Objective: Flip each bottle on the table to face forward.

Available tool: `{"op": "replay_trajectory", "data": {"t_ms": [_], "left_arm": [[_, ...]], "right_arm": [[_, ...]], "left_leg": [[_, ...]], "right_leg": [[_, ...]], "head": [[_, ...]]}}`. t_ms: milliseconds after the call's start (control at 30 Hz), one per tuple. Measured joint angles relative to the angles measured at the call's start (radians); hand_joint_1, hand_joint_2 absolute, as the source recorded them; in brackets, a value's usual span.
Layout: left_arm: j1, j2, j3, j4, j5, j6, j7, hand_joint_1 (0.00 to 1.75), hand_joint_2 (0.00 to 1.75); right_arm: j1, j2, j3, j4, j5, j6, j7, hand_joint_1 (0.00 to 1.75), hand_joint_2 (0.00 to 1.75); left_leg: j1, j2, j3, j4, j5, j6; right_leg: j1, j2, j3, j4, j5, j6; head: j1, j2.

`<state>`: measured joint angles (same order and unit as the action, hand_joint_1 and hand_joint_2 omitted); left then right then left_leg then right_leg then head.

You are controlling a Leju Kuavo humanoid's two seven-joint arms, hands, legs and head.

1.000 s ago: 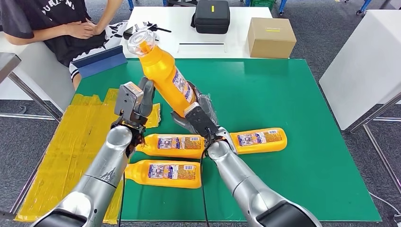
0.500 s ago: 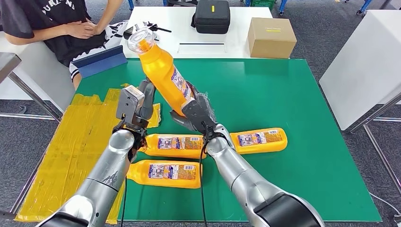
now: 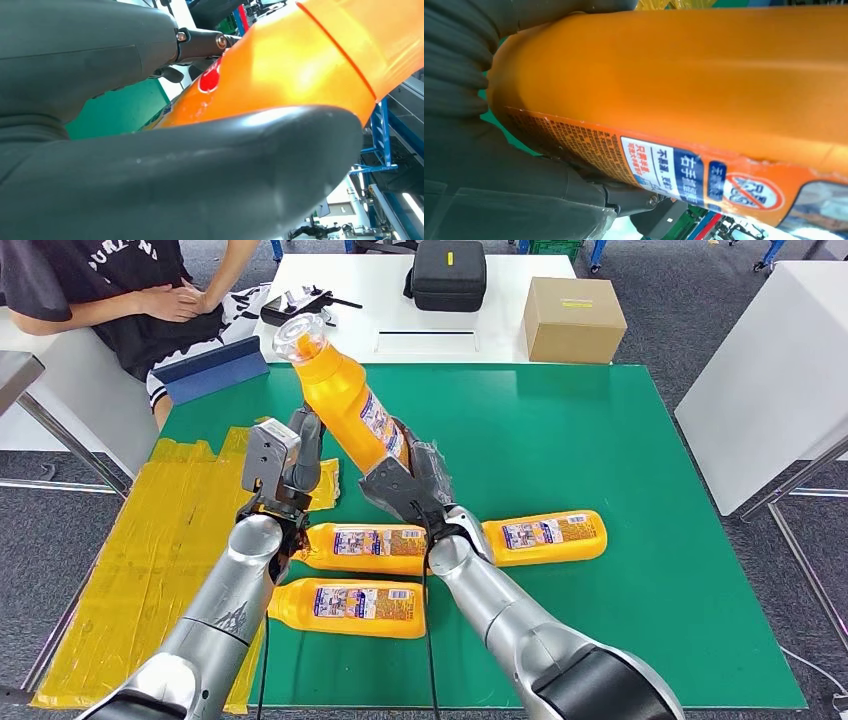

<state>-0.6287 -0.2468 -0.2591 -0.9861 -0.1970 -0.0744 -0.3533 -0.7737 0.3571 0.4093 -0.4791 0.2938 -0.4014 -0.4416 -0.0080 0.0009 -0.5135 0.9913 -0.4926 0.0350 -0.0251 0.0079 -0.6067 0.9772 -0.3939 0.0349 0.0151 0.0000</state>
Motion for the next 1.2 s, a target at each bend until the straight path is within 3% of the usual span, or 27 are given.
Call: {"op": "replay_trajectory", "data": {"t_ms": [367, 633, 1000, 1200], "left_arm": [[0.0, 0.0, 0.0, 0.0, 0.002, 0.002, 0.0, 0.0, 0.0], [-0.02, -0.001, 0.006, 0.001, 0.02, 0.003, 0.0, 0.0, 0.0], [-0.022, -0.002, 0.008, 0.004, 0.023, 0.003, 0.0, 0.0, 0.0], [-0.034, -0.003, 0.008, 0.018, 0.03, 0.004, -0.001, 0.0, 0.0]], "right_arm": [[0.0, 0.0, 0.016, 0.0, -0.008, -0.003, 0.007, 1.75, 1.75], [-0.005, -0.001, 0.159, 0.002, -0.072, -0.031, 0.038, 1.75, 1.75], [-0.009, -0.001, 0.179, 0.002, -0.084, -0.033, 0.044, 1.75, 1.75], [-0.021, -0.001, 0.238, 0.002, -0.152, -0.073, 0.066, 1.75, 1.75]], "left_leg": [[0.0, 0.0, 0.0, 0.0, 0.0, 0.0], [0.0, 0.0, 0.0, 0.0, 0.0, 0.0], [0.0, 0.0, 0.0, 0.0, 0.0, 0.0], [0.0, 0.0, 0.0, 0.0, 0.0, 0.0]], "right_leg": [[0.0, 0.0, 0.0, 0.0, 0.0, 0.0], [0.0, 0.0, 0.0, 0.0, 0.0, 0.0], [0.0, 0.0, 0.0, 0.0, 0.0, 0.0], [0.0, 0.0, 0.0, 0.0, 0.0, 0.0]], "head": [[0.0, 0.0], [0.0, 0.0], [0.0, 0.0], [0.0, 0.0]]}}
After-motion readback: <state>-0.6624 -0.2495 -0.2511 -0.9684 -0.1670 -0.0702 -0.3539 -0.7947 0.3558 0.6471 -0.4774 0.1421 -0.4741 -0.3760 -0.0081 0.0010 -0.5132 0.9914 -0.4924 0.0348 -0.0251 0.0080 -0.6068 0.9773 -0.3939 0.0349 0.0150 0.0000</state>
